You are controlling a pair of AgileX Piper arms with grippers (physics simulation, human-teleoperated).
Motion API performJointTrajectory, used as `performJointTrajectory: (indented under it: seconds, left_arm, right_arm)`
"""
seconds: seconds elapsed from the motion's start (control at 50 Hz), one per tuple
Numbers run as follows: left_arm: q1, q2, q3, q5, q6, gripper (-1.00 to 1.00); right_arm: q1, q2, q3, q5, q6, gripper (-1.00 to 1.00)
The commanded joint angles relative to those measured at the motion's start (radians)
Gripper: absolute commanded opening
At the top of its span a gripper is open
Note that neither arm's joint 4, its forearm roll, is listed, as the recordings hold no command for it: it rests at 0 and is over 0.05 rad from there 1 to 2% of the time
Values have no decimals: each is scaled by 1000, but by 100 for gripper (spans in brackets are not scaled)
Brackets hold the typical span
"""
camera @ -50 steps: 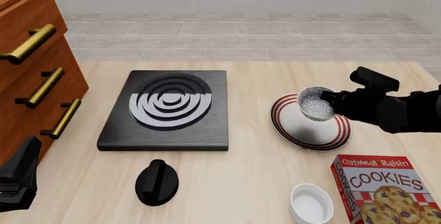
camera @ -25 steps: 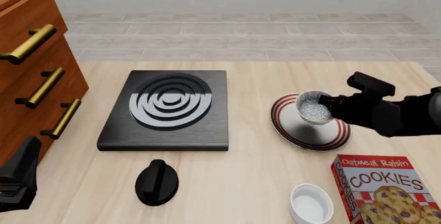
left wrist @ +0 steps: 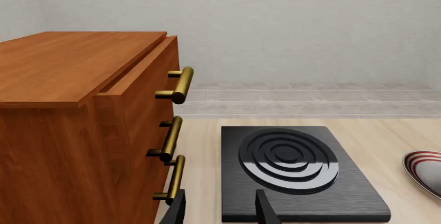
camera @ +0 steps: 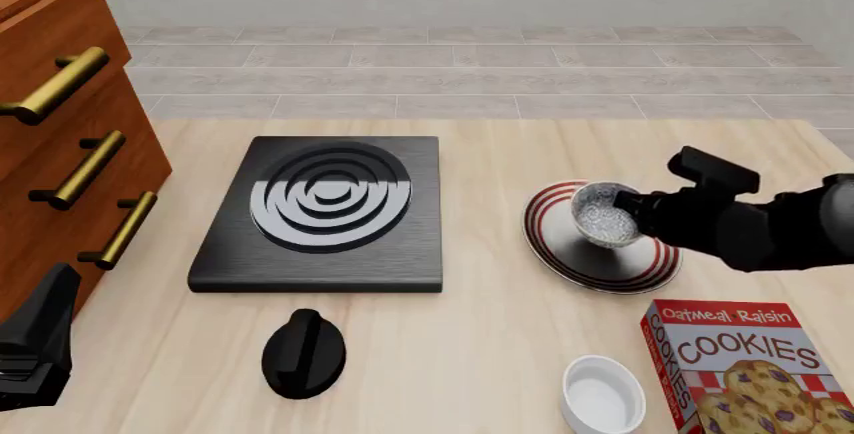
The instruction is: Pick the akita bowl on the cookies box and place it on the plate.
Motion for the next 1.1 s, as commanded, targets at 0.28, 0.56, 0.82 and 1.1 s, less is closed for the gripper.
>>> performJointTrajectory:
  seconds: [0.28,0.56,0.82,1.1]
  left_arm:
    - [0,0,0,0,0,100]
    - [0,0,0,0,0,100]
    - [0,0,0,0,0,100]
    - [0,0,0,0,0,100]
  right_arm:
    - [0,13,-6,-14,9,-100]
    - [3,13,3,-24,10,-100]
    - [8,-2,19,-35,24,100]
    - [-6,-77,29,2,27,100]
